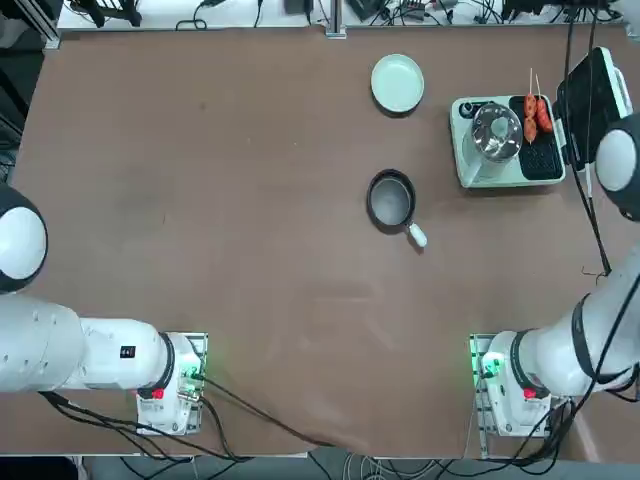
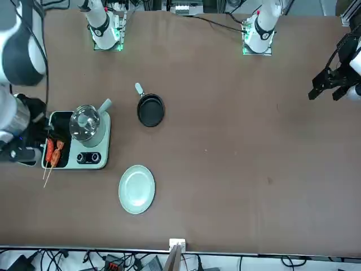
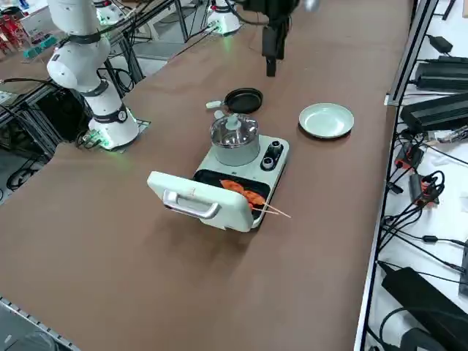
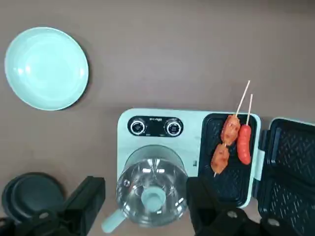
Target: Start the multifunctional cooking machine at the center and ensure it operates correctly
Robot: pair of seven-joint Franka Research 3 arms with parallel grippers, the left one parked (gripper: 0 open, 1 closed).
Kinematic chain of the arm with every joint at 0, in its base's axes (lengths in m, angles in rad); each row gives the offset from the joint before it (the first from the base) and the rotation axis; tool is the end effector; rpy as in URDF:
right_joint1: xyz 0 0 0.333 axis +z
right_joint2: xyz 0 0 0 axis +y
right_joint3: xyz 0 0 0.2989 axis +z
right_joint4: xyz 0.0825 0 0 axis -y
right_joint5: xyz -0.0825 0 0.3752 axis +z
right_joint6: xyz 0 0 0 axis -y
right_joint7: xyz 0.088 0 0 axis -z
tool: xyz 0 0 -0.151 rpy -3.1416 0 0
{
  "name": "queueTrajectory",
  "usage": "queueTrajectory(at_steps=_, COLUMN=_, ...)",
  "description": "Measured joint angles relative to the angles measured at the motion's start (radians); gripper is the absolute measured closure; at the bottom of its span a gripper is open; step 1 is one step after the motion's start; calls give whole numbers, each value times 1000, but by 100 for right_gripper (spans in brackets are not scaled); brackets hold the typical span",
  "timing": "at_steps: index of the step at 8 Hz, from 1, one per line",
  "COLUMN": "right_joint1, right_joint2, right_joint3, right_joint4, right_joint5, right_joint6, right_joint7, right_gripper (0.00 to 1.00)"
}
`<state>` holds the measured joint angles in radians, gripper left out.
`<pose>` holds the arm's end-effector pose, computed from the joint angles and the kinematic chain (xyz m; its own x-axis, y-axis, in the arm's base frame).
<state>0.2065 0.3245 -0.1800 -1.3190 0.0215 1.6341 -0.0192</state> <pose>0.6386 0.0353 0.4959 0.9986 0.0533 -0.0051 0.0534 -0.9979 0.0356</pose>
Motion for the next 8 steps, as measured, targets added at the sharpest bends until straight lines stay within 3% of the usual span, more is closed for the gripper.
queueTrajectory(at_steps=5, right_joint1=0, right_joint2=-280, right_joint3=1, right_joint4=-258, right_joint5=15, right_joint6=25, right_joint7=0, right_gripper=0)
queueTrajectory(at_steps=8, right_joint1=5, right_joint2=-330, right_joint3=8, right_joint4=-313, right_joint5=15, right_joint6=30, right_joint7=-1, right_gripper=0)
